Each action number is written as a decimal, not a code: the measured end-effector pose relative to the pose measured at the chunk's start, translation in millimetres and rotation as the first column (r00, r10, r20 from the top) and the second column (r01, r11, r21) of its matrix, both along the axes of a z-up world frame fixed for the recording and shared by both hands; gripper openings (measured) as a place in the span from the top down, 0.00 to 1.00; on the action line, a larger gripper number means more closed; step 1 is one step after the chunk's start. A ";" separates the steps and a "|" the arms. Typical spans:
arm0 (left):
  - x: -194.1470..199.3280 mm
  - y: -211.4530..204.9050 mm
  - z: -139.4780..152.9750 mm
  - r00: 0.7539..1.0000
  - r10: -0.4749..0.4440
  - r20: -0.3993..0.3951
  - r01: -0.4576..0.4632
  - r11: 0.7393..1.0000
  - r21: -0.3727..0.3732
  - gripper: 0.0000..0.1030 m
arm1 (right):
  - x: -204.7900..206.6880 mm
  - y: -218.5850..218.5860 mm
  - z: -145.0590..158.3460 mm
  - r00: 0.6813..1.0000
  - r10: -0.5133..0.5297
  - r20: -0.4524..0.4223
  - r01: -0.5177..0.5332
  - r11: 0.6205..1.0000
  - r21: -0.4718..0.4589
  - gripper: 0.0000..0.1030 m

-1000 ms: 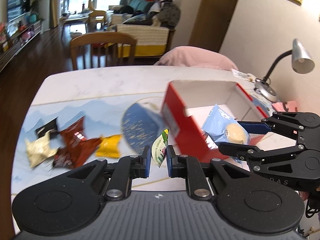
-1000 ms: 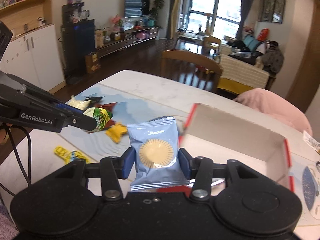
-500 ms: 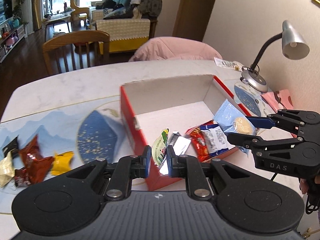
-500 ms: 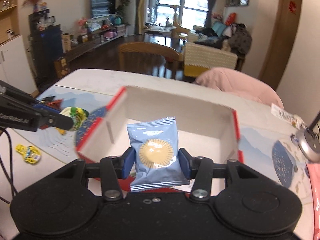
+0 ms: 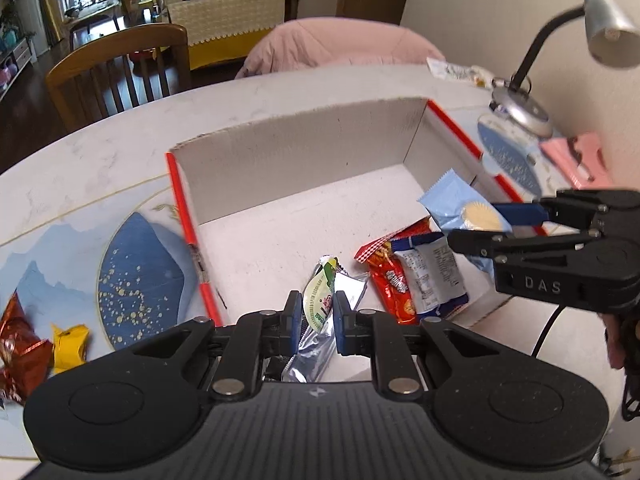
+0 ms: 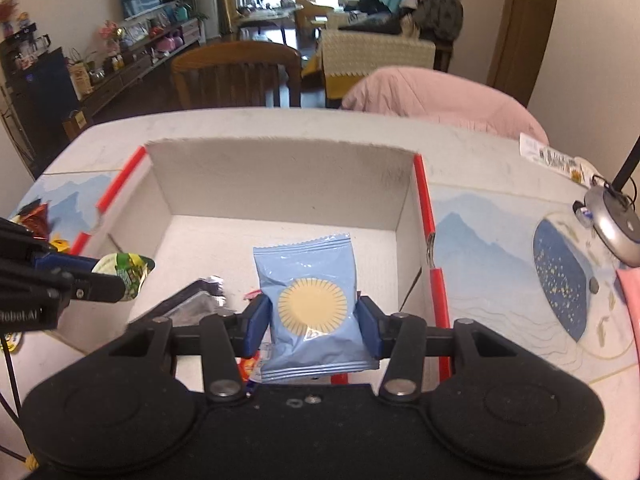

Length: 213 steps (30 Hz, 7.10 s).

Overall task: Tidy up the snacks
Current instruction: 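Lower into the box and open both grippers to release the packet and cup, then move both grippers out of the box back over the snack pile, then close the right gripper on the yellow Minions pack while the left grasps the cream cookie packet, then carry the yellow pack into the box with the right gripper while the left carries the cream packet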

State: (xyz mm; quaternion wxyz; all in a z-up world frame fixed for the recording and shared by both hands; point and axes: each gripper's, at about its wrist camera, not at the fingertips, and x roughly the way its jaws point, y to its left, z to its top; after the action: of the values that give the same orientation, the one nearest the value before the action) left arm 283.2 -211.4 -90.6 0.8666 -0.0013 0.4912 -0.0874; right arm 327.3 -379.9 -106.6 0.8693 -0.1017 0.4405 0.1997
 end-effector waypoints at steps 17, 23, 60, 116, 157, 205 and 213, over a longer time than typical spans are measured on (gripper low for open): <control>22.6 -18.9 -41.9 0.989 -0.045 -0.139 0.054 0.996 0.065 0.85 | 7.0 9.9 -28.1 0.996 0.053 -0.076 -0.055 0.998 -0.025 0.54; 21.6 -17.8 -40.1 0.989 -0.045 -0.143 0.052 0.998 0.046 0.85 | 6.8 9.7 -25.8 0.996 0.056 -0.071 -0.057 0.998 -0.016 0.54; -72.8 79.5 51.7 0.995 0.027 0.099 -0.014 0.992 -0.128 0.73 | -80.4 56.6 77.7 0.987 0.105 0.125 -0.125 0.978 0.167 0.33; -100.4 372.3 -35.3 0.897 0.440 -0.031 -0.440 0.889 -0.128 0.18 | -157.8 302.9 -49.8 0.742 0.663 -0.101 -0.669 0.741 -0.050 0.11; -50.6 389.8 -77.3 0.792 0.572 -0.213 -0.595 0.801 -0.064 0.50 | -151.7 325.5 -70.0 0.705 0.671 -0.228 -0.698 0.714 -0.059 0.50; -119.6 199.2 60.0 0.961 0.275 0.026 -0.262 0.935 -0.238 0.50 | -118.1 114.1 65.8 1.000 0.019 0.001 -0.020 0.995 0.096 0.50; -94.0 141.8 68.9 0.978 0.203 0.047 -0.189 0.959 -0.213 0.50 | -87.5 76.0 68.3 1.000 -0.026 0.008 0.025 0.995 0.096 0.50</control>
State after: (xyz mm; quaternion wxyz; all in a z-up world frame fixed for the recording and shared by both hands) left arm 189.2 -69.6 -21.7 0.8824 -0.1374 0.4469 -0.0520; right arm 239.8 -303.9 -38.3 0.8777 -0.0551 0.4277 0.2091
